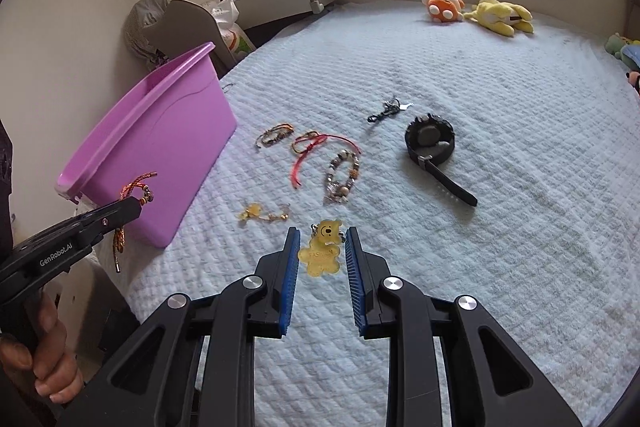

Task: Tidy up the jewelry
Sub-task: 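Carry the bear charm and orange bracelet over the pink tub with both tools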

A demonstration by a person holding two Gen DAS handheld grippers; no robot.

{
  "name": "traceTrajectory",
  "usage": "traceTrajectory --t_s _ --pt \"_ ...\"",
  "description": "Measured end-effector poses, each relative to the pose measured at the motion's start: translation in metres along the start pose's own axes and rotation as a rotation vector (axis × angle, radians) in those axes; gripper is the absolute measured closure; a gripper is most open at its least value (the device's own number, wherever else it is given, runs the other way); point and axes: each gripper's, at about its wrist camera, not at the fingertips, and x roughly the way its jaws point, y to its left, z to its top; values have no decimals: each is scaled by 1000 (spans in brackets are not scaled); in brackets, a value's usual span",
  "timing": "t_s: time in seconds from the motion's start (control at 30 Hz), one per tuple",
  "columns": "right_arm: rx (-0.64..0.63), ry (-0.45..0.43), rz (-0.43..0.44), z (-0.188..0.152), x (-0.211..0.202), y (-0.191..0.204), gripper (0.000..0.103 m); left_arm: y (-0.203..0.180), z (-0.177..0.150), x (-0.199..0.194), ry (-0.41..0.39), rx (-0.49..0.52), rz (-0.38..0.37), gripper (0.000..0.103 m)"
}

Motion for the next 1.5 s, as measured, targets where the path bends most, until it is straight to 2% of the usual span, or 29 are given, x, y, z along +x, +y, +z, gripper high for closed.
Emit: traceTrajectory --t_s 0.3,0.43,0.63,0.9,1.03,1.23,1.5 --pt "-86 -30 53 50 4 65 80 46 42 -29 -60 7 60 94" --pt "-148 -47 87 75 9 103 80 73 63 -39 -94 -6 124 94" --pt "-206 -65 158 110 23 153 80 120 93 -44 -95 -40 188 94" --pt "-285 -56 248 145 45 223 80 175 114 -44 -86 -66 239 94" --pt "-310 -34 275 151 62 252 80 194 116 -39 -63 -81 244 94" --pt "-352 27 271 149 94 281 80 218 110 -24 -13 -114 243 94" --pt "-371 135 202 147 135 297 80 236 103 -4 47 -153 229 94"
